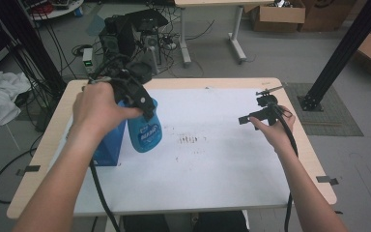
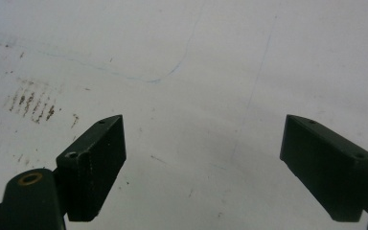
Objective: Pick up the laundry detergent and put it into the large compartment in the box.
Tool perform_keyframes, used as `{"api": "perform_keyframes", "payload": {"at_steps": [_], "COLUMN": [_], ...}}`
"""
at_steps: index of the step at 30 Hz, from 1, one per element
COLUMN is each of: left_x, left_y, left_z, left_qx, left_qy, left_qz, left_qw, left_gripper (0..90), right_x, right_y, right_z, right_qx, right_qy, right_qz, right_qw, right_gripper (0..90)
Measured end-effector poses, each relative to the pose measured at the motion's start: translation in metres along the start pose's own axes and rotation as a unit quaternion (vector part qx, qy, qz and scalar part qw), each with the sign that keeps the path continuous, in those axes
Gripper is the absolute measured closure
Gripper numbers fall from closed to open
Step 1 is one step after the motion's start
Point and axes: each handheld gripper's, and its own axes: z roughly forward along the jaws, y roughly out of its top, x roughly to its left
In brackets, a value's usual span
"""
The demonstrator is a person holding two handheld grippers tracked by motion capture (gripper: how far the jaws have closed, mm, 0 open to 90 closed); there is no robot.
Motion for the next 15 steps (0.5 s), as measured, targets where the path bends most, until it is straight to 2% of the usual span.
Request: {"api": "perform_keyframes", "payload": {"at_steps": [1, 2, 3, 4, 5, 7, 9, 10, 12, 13, 15], "left_x": [0.01, 0.015, 0.02, 0.02, 0.03, 0.04, 0.044, 0.054, 0.057, 0.066, 0.073], "left_y": [-0.001, -0.002, -0.003, -0.003, -0.005, -0.008, -0.008, -0.011, -0.012, -0.014, -0.016], "left_z": [-0.009, -0.014, -0.019, -0.019, -0.028, -0.038, -0.041, -0.049, -0.05, -0.055, -0.058], "left_qx": [-0.003, -0.002, -0.003, -0.003, -0.007, -0.015, -0.014, -0.015, -0.016, -0.017, -0.022], "left_qy": [0.004, 0.004, 0.005, 0.005, 0.008, 0.012, 0.014, 0.018, 0.019, 0.026, 0.035], "left_qz": [-0.022, -0.035, -0.044, -0.044, -0.07, -0.1, -0.103, -0.129, -0.135, -0.154, -0.17], "left_qw": [0.9998, 0.9994, 0.999, 0.999, 0.9975, 0.9948, 0.9944, 0.9914, 0.9905, 0.9876, 0.9846], "left_gripper": [37.0, 37.0, 37.1, 37.1, 37.1, 37.1, 37.2, 37.2, 37.2, 37.2, 37.3], "right_x": [0.0, 0.0, 0.0, 0.0, 0.0, 0.0, 0.0, 0.0, 0.0, 0.0, 0.0], "right_y": [0.001, 0.001, 0.001, 0.002, 0.002, 0.002, 0.003, 0.003, 0.004, 0.004, 0.004], "right_z": [0.0, -0.001, -0.001, -0.001, -0.001, -0.001, -0.001, -0.002, -0.002, -0.001, -0.001], "right_qx": [0.0, -0.001, -0.001, -0.001, -0.001, -0.001, -0.002, -0.002, -0.002, -0.001, -0.001], "right_qy": [0.0, 0.0, 0.001, 0.001, 0.001, 0.001, 0.002, 0.002, 0.001, 0.002, 0.002], "right_qz": [0.0, 0.0, 0.0, 0.0, 0.001, 0.0, 0.0, -0.001, 0.0, 0.0, 0.0], "right_qw": [1.0, 1.0, 1.0, 1.0, 1.0, 1.0, 1.0, 1.0, 1.0, 1.0, 1.0], "right_gripper": [16.0, 16.0, 16.0, 16.0, 16.0, 16.0, 16.0, 16.0, 16.0, 16.0, 16.0]}}
